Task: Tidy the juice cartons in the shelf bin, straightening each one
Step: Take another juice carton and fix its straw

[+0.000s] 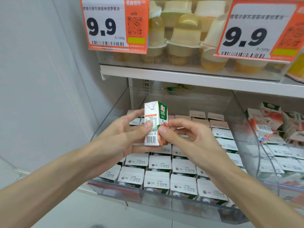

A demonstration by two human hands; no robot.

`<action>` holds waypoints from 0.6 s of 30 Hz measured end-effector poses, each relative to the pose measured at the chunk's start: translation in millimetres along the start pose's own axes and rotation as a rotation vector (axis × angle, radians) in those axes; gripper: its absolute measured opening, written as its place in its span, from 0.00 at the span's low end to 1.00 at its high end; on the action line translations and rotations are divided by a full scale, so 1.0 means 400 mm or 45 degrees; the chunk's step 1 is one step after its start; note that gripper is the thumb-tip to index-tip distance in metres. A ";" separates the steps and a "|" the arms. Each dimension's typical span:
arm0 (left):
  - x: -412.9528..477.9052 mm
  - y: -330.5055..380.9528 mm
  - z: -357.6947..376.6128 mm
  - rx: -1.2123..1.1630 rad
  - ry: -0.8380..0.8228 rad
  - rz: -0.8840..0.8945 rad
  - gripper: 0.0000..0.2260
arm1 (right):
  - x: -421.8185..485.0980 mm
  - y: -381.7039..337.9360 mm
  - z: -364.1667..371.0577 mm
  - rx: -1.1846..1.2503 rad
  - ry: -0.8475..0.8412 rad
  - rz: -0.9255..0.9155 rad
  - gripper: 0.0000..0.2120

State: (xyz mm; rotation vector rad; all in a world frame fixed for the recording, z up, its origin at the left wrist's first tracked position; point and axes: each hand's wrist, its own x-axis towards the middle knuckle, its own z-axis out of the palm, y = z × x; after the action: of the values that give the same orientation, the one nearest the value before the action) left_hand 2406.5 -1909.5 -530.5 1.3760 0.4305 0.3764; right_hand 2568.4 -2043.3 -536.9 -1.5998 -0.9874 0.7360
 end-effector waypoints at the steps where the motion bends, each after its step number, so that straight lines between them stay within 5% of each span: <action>1: -0.002 0.002 0.001 0.038 -0.008 -0.008 0.20 | -0.001 -0.001 -0.003 0.011 -0.018 -0.003 0.14; 9: -0.011 0.008 0.004 0.136 0.017 0.017 0.18 | -0.004 -0.025 -0.009 0.094 -0.054 0.074 0.23; 18: -0.008 0.012 0.002 -0.077 0.146 -0.015 0.18 | -0.005 -0.021 -0.008 0.175 -0.044 0.021 0.09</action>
State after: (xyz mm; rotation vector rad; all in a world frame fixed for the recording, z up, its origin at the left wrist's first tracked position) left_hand 2404.1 -1911.1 -525.4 1.2970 0.5175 0.4563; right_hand 2568.1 -2045.7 -528.2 -1.4817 -0.9289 0.8277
